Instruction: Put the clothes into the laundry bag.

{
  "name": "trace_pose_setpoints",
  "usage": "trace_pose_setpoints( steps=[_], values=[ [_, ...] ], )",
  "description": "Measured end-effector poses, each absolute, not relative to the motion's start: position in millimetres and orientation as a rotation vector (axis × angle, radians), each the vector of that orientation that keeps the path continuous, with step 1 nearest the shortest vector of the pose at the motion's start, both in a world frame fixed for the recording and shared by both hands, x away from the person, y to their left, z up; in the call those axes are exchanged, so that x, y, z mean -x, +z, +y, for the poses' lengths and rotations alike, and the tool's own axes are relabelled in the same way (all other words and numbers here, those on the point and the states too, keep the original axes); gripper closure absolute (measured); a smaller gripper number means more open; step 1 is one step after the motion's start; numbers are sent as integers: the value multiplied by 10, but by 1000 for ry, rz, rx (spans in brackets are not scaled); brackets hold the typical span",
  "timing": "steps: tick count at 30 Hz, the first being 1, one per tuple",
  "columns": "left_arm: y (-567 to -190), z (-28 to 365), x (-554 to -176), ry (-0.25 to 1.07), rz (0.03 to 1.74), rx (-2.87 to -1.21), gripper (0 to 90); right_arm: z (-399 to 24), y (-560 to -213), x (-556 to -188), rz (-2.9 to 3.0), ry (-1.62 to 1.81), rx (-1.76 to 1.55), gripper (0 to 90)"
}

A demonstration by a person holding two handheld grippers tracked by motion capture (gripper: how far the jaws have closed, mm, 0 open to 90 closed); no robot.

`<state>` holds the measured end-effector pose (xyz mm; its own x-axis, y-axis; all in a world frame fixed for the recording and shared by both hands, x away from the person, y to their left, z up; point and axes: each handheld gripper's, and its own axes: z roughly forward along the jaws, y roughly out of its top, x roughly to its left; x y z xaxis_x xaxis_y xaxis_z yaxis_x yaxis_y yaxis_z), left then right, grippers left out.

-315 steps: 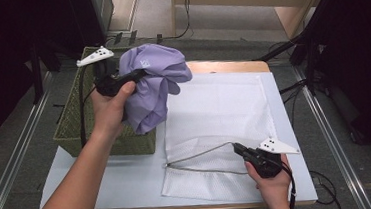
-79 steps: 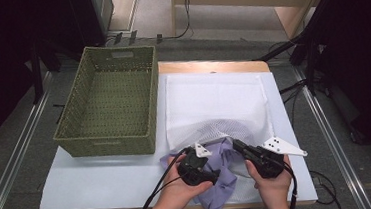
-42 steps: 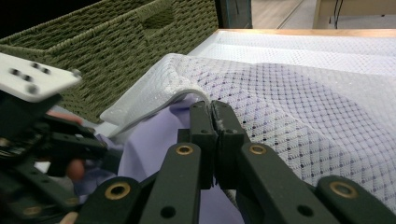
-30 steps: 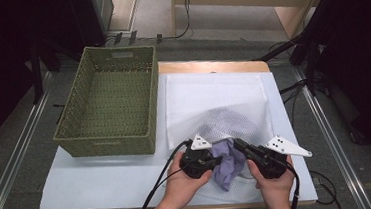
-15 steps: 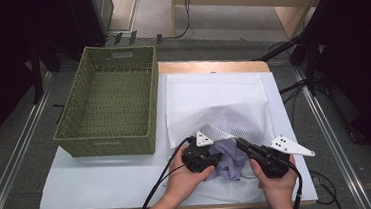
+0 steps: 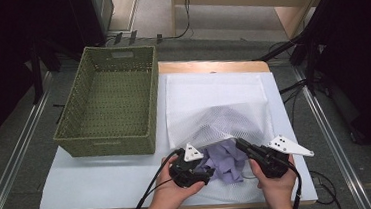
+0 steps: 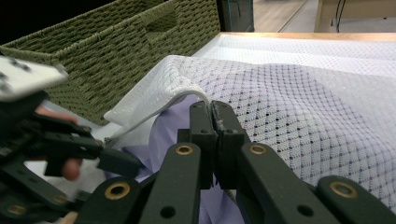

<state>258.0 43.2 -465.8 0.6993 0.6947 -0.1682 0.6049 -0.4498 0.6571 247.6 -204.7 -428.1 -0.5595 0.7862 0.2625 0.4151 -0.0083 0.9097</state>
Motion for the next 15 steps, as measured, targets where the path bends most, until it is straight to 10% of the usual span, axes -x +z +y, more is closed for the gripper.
trace_pose_setpoints(
  steps=[7, 15],
  values=[
    [-4603, 211, -2689, 200, 980, -2171, 862, -2023, -4269, -2458, 1954, 1597, -1241, 893],
    [-4599, 148, -3005, 424, 1031, -2092, 876, -2072, -4239, -2440, 1929, 1607, -1235, 893]
  ],
)
